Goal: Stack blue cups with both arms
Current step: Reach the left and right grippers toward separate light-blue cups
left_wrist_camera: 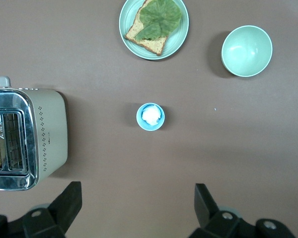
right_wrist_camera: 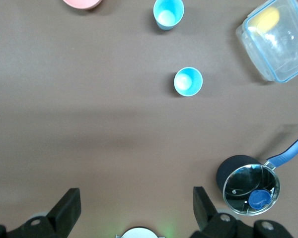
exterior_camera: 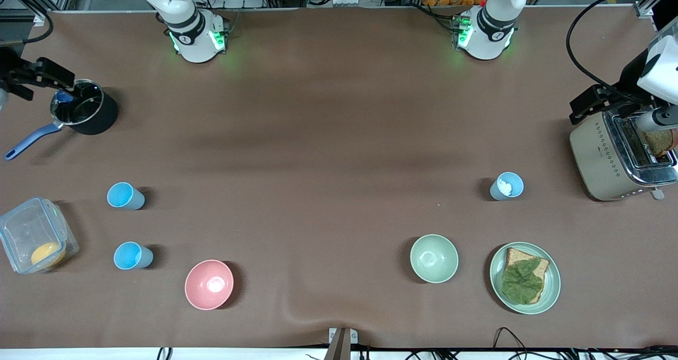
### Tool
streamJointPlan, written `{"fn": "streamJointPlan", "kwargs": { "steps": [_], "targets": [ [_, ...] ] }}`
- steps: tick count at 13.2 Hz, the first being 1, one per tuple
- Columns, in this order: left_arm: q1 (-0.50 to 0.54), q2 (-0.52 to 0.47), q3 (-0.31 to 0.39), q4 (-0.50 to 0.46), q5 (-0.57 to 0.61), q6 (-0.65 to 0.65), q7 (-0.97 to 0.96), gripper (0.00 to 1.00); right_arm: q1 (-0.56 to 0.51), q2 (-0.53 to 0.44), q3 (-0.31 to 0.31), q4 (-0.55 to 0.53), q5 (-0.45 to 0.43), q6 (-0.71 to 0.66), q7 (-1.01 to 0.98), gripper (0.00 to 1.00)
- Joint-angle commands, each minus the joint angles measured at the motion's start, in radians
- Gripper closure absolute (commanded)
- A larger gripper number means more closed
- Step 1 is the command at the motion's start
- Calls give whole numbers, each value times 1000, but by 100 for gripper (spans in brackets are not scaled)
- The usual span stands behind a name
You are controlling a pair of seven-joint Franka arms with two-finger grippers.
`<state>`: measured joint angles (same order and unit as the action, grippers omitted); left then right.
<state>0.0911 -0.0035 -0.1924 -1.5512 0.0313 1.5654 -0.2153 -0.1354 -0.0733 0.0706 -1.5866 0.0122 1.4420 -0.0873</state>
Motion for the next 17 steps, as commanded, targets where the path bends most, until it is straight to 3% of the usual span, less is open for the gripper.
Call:
{"fn": "streamJointPlan", "kwargs": {
  "steps": [1, 5, 9, 12, 15, 17],
  "targets": [
    [10, -3, -4, 19, -21, -40, 28, 0, -24, 44, 28, 83, -24, -26, 0, 0],
    [22, 35, 4, -36, -19, -33, 40, 0, -23, 50, 26, 80, -24, -9, 1, 0],
    [77, 31, 4, -342, -18, 297, 94, 0, 5, 82, 20, 80, -20, -69, 3, 0],
    [111, 72, 4, -499, -18, 517, 122, 0, 11, 231, 20, 59, -24, -80, 1, 0],
    [139, 189, 2, -520, -18, 626, 134, 0, -3, 425, 20, 66, -20, -16, -2, 0],
    [147, 252, 1, -518, -19, 685, 152, 11, -70, 532, 20, 63, -17, 87, -104, 0]
  ]
}}
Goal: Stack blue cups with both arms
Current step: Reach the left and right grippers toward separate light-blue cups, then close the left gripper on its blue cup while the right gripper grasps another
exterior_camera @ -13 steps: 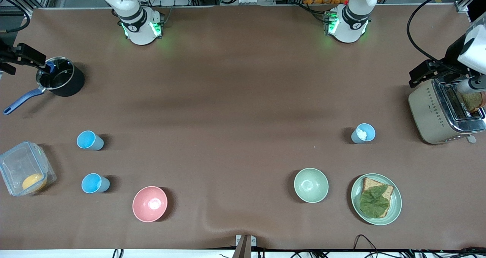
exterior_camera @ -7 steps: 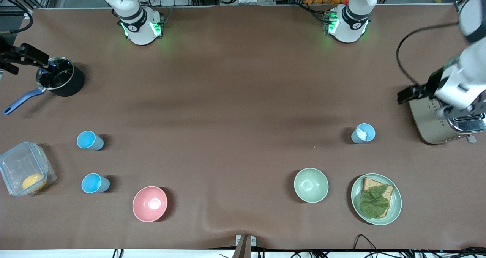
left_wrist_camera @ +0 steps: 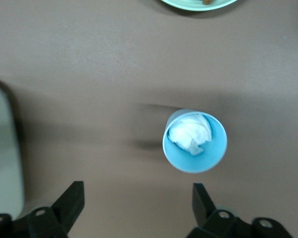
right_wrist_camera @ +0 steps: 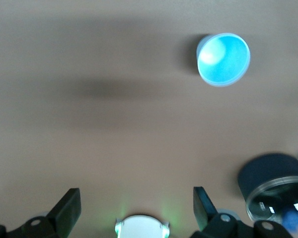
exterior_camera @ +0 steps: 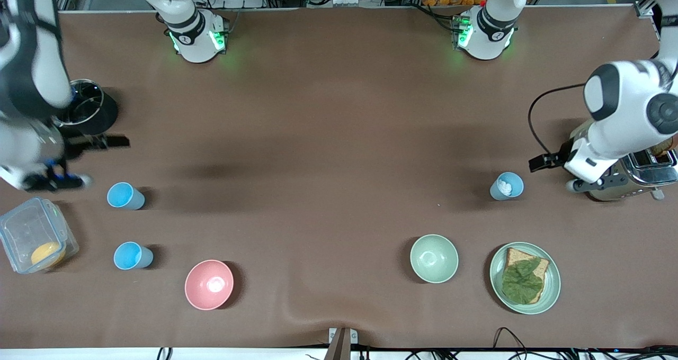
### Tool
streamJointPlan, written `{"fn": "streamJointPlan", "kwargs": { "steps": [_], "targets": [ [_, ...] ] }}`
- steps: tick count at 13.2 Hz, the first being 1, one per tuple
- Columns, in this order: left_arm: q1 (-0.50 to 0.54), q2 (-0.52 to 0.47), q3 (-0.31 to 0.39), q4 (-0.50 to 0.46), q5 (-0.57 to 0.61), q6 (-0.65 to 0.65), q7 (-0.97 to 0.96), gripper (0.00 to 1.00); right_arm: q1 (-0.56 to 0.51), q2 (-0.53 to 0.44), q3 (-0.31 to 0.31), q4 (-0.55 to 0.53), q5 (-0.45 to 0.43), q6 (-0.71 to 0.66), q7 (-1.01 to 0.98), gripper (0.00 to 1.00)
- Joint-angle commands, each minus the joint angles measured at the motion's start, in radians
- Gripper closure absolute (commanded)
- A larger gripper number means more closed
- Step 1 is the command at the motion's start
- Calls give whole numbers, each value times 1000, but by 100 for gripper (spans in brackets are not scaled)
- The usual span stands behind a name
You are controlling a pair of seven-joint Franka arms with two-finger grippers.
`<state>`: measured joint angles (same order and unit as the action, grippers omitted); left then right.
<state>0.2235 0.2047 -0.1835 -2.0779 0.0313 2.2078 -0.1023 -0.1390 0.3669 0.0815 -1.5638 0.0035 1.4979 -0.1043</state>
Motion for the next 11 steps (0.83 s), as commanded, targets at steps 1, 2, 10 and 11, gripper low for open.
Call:
{"fn": "streamJointPlan", "kwargs": {
  "steps": [1, 2, 10, 11],
  "targets": [
    [14, 68, -8, 9, -19, 76, 39, 18, -101, 115, 7, 42, -7, 50, -209, 0],
    [14, 91, -7, 9, -19, 107, 39, 20, -120, 138, 7, 41, -14, 88, -289, 0],
    [5, 177, -13, 21, -30, 179, 39, 67, -99, 185, 7, -97, -28, 382, -328, 0],
    [4, 177, -13, 21, -30, 179, 39, 80, -91, 190, 7, -104, -34, 410, -328, 0]
  ]
}}
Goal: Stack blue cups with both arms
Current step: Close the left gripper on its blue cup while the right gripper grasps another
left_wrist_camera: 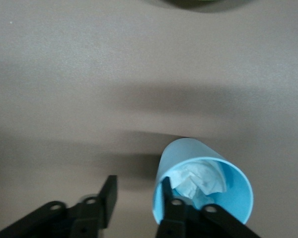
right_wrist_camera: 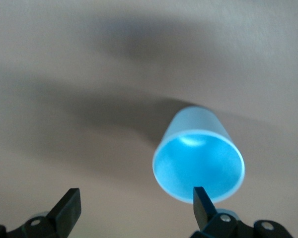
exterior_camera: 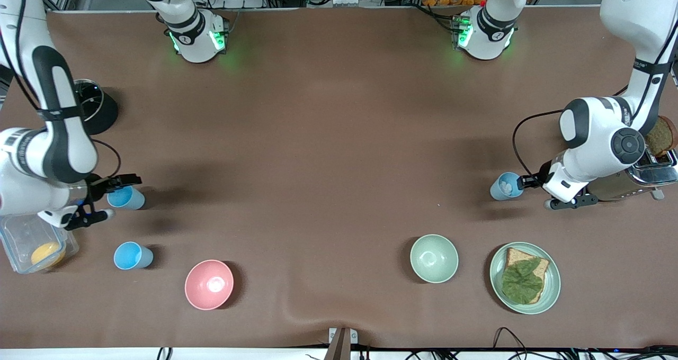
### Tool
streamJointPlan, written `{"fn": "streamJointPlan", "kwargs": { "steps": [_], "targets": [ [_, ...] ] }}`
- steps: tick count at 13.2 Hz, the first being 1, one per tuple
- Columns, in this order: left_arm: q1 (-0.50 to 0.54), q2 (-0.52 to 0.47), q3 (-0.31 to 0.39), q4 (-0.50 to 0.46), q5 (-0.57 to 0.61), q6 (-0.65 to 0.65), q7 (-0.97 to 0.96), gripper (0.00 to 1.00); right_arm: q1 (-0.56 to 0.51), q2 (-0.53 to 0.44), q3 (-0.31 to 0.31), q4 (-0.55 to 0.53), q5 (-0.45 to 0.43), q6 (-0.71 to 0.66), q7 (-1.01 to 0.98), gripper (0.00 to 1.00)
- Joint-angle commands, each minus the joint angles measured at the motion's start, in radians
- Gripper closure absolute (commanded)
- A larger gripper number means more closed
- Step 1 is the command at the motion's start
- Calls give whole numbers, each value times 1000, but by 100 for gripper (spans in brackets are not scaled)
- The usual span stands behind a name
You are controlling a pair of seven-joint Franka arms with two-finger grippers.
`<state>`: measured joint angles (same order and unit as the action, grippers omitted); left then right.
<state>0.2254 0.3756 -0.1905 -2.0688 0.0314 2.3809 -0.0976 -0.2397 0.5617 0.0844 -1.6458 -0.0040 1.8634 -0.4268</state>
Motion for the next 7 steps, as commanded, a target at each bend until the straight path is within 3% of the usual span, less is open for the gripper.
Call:
{"fn": "streamJointPlan", "kwargs": {
  "steps": [1, 2, 6, 7],
  "targets": [
    [0, 9, -6, 12, -30, 6, 35, 93, 14, -3, 5, -37, -31, 71, -6, 0],
    [-3, 9, -7, 12, -30, 6, 33, 100, 17, -3, 5, -54, -36, 98, -6, 0],
    [-14, 2, -76, 19, -31, 1, -45, 100, 8, -6, 5, -144, -40, 223, -6, 0],
    [-15, 2, -104, 25, -31, 1, -71, 100, 8, -6, 5, -146, -40, 223, -6, 35]
  ]
}}
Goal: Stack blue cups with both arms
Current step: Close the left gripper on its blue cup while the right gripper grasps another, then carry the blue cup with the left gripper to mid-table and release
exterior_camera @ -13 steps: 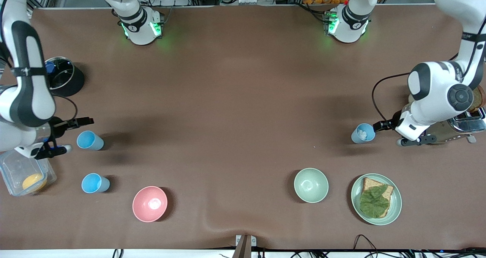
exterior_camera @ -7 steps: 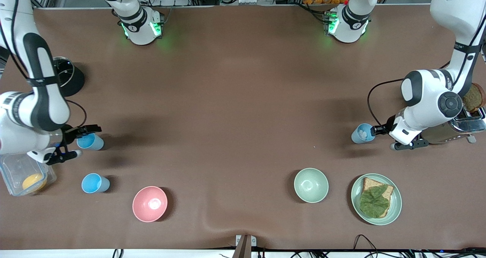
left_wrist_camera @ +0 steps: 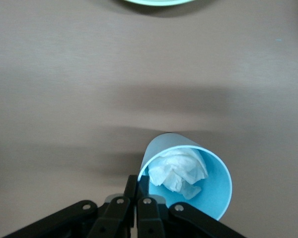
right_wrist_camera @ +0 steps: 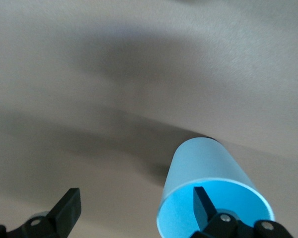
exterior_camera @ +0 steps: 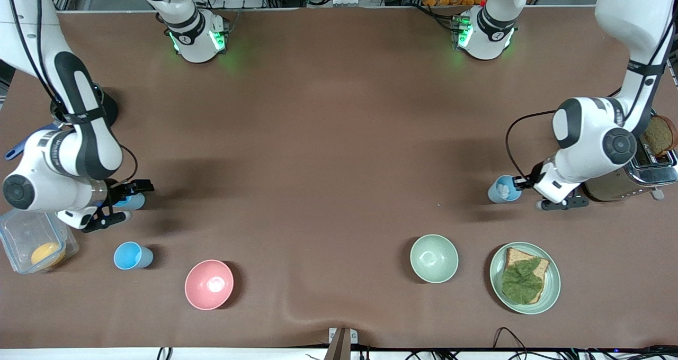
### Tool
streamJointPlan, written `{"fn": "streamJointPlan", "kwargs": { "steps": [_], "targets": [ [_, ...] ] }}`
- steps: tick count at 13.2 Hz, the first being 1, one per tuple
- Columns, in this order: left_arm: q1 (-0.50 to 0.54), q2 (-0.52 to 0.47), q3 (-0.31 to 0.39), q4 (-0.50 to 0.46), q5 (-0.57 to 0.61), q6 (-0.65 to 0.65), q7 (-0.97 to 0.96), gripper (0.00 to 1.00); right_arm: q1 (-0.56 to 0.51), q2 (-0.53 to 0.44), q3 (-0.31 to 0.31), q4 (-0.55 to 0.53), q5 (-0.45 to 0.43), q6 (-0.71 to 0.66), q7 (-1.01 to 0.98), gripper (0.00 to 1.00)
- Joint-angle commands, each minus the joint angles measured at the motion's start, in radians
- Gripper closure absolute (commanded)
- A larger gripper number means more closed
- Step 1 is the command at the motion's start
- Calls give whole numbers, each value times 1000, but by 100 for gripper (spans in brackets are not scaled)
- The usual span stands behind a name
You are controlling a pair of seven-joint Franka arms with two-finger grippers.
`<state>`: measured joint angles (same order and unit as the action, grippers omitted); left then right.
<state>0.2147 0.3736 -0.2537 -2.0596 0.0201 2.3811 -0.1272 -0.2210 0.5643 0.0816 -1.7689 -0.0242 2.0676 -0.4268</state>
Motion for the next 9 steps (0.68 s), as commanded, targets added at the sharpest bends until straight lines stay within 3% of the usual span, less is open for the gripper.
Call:
{"fn": "streamJointPlan", "kwargs": {
  "steps": [1, 2, 4, 9],
  "targets": [
    [-14, 4, -62, 18, -20, 1, -57, 100, -12, -9, 7, -23, -20, 17, -6, 71],
    [-26, 1, -79, 22, -19, 0, -87, 100, -17, -9, 7, -24, -19, 13, -7, 90],
    [-75, 4, -146, 41, -20, -6, -206, 100, -40, -11, 9, -24, -17, 8, -77, 100],
    [-369, 21, -170, 105, -12, -16, -532, 100, -49, -15, 9, -24, -16, 5, -147, 100]
  ]
}}
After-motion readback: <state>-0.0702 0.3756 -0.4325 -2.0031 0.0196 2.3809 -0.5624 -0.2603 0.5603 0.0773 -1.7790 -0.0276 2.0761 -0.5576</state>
